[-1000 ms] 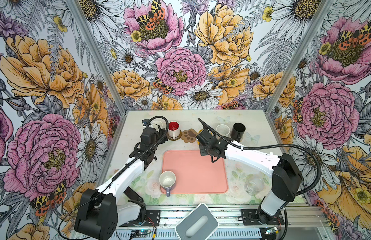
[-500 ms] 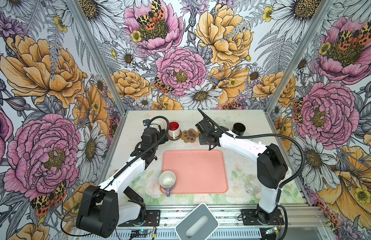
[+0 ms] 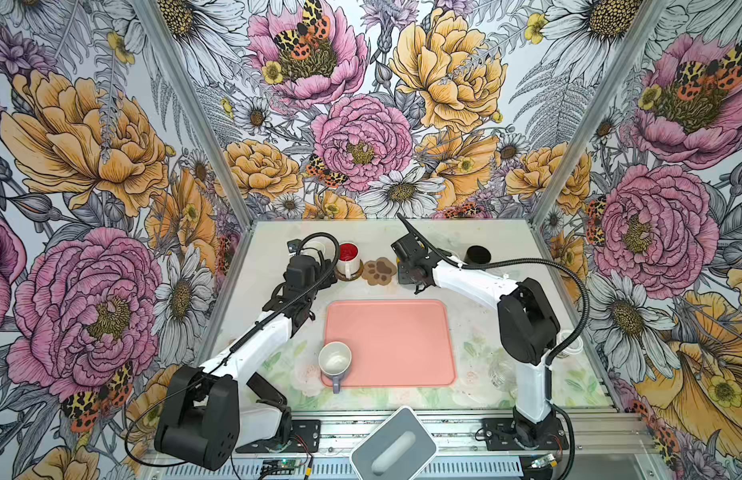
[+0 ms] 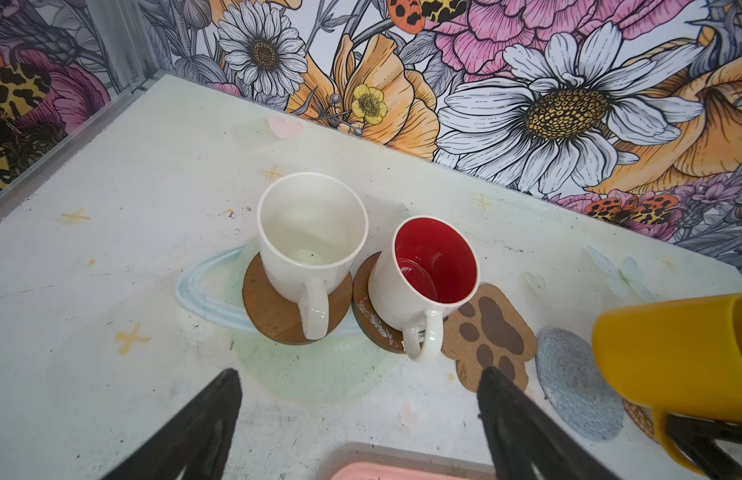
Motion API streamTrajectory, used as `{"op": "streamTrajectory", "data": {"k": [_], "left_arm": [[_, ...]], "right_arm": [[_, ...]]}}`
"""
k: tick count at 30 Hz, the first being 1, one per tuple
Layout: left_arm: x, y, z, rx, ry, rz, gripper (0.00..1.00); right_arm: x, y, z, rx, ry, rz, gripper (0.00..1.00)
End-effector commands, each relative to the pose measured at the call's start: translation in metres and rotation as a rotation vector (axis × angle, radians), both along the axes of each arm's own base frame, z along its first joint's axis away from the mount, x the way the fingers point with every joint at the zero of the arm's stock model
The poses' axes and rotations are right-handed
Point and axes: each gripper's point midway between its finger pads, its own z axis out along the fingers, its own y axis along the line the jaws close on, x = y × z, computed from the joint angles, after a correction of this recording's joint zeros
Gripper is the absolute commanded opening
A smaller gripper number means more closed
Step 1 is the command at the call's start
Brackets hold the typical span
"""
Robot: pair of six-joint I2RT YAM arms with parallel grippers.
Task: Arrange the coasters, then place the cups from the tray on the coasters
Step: 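Carry the yellow mug with the right gripper toward the blue woven coaster, then lower the yellow mug with the right gripper onto the blue woven coaster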
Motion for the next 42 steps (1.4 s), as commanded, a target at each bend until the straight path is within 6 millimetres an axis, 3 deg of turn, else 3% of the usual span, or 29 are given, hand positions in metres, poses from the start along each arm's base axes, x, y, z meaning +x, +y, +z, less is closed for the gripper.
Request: {"op": "streamTrajectory", "data": {"k": [1,28,42], "left_arm": [[0.006,0.000,0.015,-0.036,-0.038,0.005,0.90],[0.005,0.001,0.016,-0.028,-0.037,0.005,0.90],[0.004,0.001,0.017,-0.027,-0.037,0.006,0.90]], "right_arm": [[0.024,0.011,0.028,0.077,-0.102,-0.030,0.00],[0.026,0.006,-0.006,0.092,-0.020,-0.045,0.00],[0.024,0.001,-0.011,0.084,-0.010,-0.052,0.00]]}}
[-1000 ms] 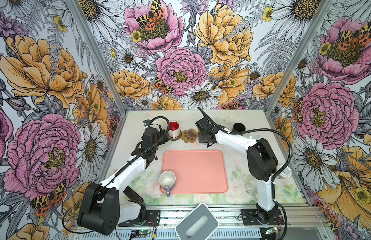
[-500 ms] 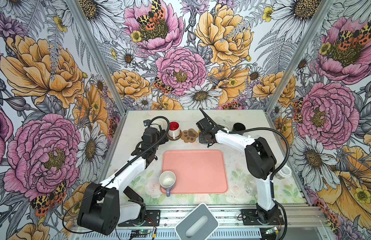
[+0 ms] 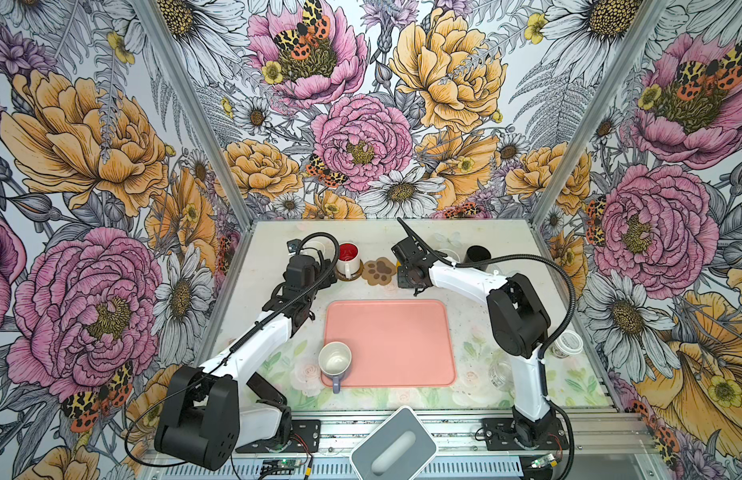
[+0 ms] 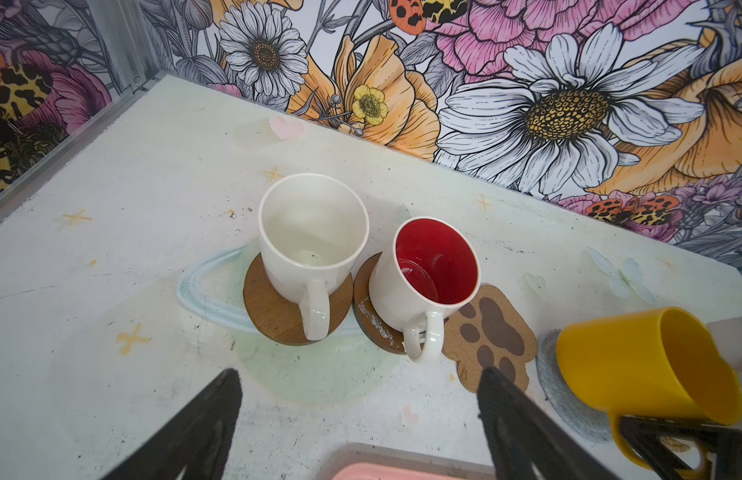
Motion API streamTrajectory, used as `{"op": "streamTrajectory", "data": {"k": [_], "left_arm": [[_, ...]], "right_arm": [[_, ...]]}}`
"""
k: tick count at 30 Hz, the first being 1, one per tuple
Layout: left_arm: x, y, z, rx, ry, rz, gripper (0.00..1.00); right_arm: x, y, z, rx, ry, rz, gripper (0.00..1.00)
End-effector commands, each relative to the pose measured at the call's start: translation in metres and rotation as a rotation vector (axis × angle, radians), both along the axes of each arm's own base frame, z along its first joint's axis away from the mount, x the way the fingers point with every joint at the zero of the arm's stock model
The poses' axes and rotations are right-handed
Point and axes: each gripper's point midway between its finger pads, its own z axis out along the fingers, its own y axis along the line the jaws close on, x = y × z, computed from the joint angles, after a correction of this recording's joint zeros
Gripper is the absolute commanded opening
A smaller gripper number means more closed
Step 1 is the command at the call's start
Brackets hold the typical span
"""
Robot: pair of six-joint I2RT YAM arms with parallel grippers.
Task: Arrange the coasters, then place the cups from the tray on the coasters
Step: 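Lower the yellow mug with the right gripper onto the blue woven coaster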
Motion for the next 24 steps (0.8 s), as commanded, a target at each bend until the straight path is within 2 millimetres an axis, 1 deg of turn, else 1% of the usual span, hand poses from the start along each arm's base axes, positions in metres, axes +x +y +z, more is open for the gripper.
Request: {"op": "streamTrajectory", "data": {"k": [1,8,16,24], "left_arm": [[0.0042,0.0006,0.0163,-0.028,-0.037,0.004,0.90],[0.0043,0.0010,0.0161,-0.027,-0.037,0.005,0.90],[0.0043,0.0005,0.0157,-0.027,-0.036,0.004,0.90],[0.0046,0.0006,0.0163,-0.030,-0.037,0.004,0.90]], "right_arm": [[0.0211,0.0042,0.0219,0.054,-0.091,-0.036,0.00],[0.0196,0.0002,0.0204,0.054,-0.085,-0.044,0.00],[0.0173,0.0016,0.0151,0.061,-0.068,-0.042,0.00],[0.0144,-0.0015,0.0139,0.055,-0.065,-0.048,0.00]]}}
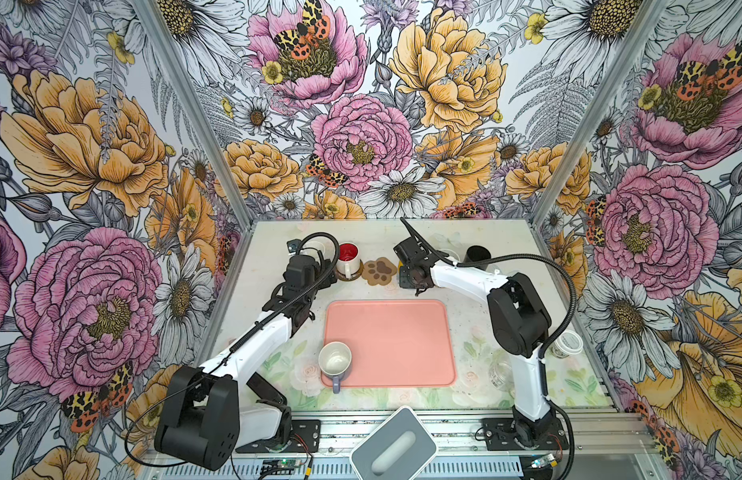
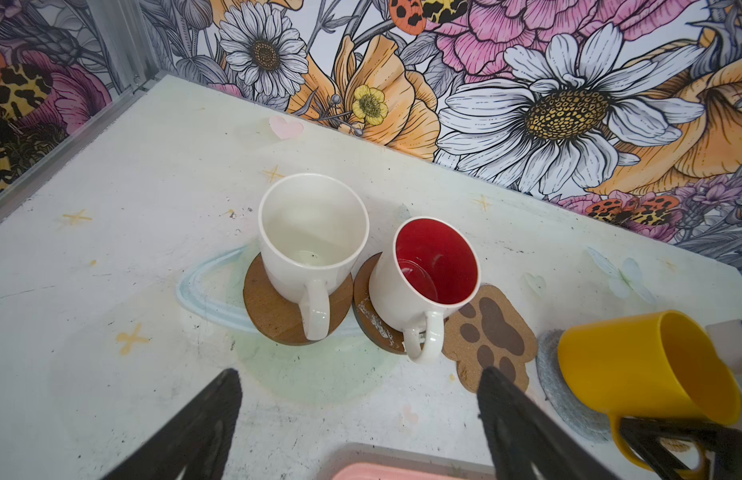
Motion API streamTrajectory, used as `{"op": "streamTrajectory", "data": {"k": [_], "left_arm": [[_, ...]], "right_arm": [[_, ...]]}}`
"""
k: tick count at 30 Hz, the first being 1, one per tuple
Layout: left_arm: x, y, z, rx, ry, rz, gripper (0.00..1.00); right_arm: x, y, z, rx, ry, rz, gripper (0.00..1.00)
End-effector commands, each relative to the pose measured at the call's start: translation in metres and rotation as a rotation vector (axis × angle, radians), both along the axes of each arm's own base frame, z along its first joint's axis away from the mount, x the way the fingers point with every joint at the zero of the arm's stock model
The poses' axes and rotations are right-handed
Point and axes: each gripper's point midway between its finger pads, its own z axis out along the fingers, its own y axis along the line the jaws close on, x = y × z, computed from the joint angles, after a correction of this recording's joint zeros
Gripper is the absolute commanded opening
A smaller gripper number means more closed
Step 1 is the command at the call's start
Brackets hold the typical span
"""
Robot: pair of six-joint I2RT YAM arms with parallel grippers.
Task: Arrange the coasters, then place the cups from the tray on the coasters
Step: 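Lower the yellow mug with the right gripper onto the blue woven coaster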
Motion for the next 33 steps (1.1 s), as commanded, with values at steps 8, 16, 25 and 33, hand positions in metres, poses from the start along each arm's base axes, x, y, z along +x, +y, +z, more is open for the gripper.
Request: {"op": "streamTrajectory", "data": {"k": [8,16,25,33], "left_arm": [[0.004,0.000,0.015,-0.030,-0.033,0.003,0.90],[0.004,0.000,0.015,-0.030,-0.034,0.003,0.90],[0.005,0.000,0.015,-0.029,-0.034,0.002,0.90],[0.005,-0.001,0.015,-0.030,-0.032,-0.001,0.90]], "right_arm": [[0.015,0.001,0.016,0.039,-0.076,-0.028,0.00],[0.014,0.001,0.014,0.042,-0.068,-0.031,0.00],[0.013,-0.001,0.009,0.047,-0.053,-0.036,0.00],[0.012,-0.002,0.004,0.056,-0.035,-0.038,0.00]]}}
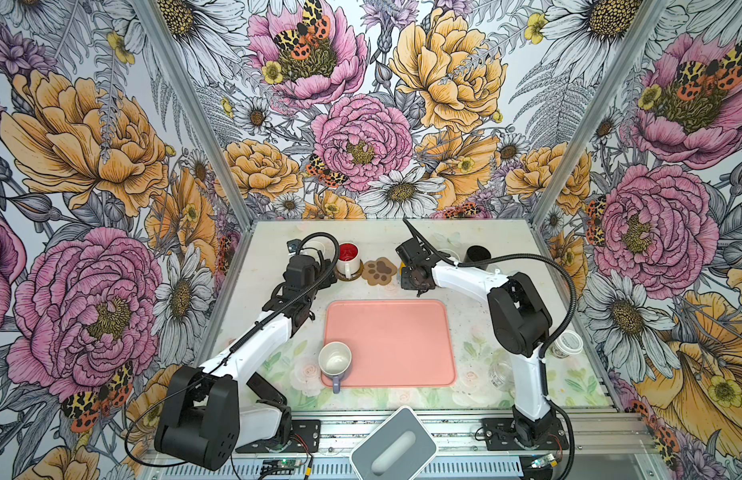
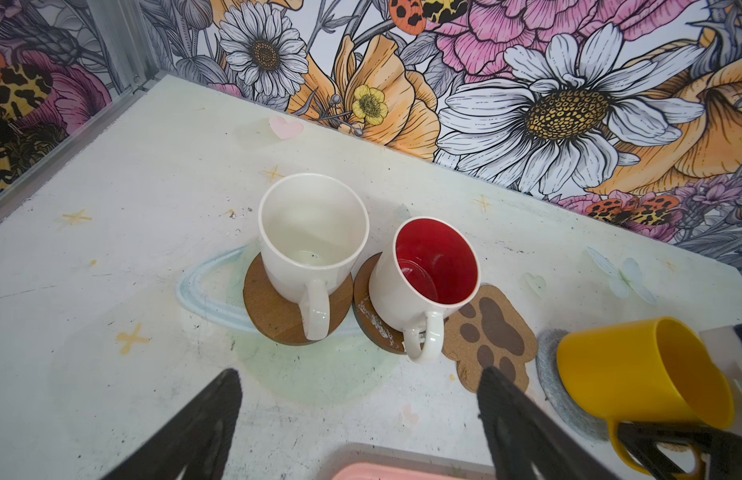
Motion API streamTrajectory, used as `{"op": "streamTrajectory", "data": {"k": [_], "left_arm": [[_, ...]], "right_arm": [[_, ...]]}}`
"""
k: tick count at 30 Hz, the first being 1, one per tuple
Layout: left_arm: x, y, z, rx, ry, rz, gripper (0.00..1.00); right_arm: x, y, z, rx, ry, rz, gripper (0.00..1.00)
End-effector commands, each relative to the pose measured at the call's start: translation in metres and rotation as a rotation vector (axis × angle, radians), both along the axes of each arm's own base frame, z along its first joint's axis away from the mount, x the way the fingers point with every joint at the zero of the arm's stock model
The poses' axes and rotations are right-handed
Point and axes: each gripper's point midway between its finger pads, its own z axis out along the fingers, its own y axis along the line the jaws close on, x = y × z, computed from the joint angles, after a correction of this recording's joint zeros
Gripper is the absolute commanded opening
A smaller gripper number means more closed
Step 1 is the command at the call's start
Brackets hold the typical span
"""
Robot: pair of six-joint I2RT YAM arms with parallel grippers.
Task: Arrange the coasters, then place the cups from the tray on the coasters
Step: 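Lower the yellow mug with the right gripper onto the blue woven coaster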
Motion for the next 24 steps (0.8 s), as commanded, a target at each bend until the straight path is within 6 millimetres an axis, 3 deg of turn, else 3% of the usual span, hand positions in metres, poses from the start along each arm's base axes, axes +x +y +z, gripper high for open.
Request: {"op": "streamTrajectory", "data": {"k": [1,6,17,24], "left_arm": [[0.0056,-0.0002,0.0162,-0.030,-0.035,0.001,0.90],[0.0049,0.0000,0.0166,-0.029,-0.035,0.000,0.90],[0.0026,0.0004,0.0172,-0.029,-0.035,-0.001,0.90],[0.0007,0.0011,0.0204,-0.031,-0.043,0.001,0.90]], "right_arm": [[0.0136,0.0040,0.0095,0.041,-0.058,-0.022,0.00],[0.0129,0.0033,0.0093,0.045,-0.055,-0.024,0.00],[0.0089,0.0012,0.0108,0.045,-0.053,-0.024,0.20],[0.0068,0.0000,0.0111,0.045,-0.051,-0.025,0.26]]}}
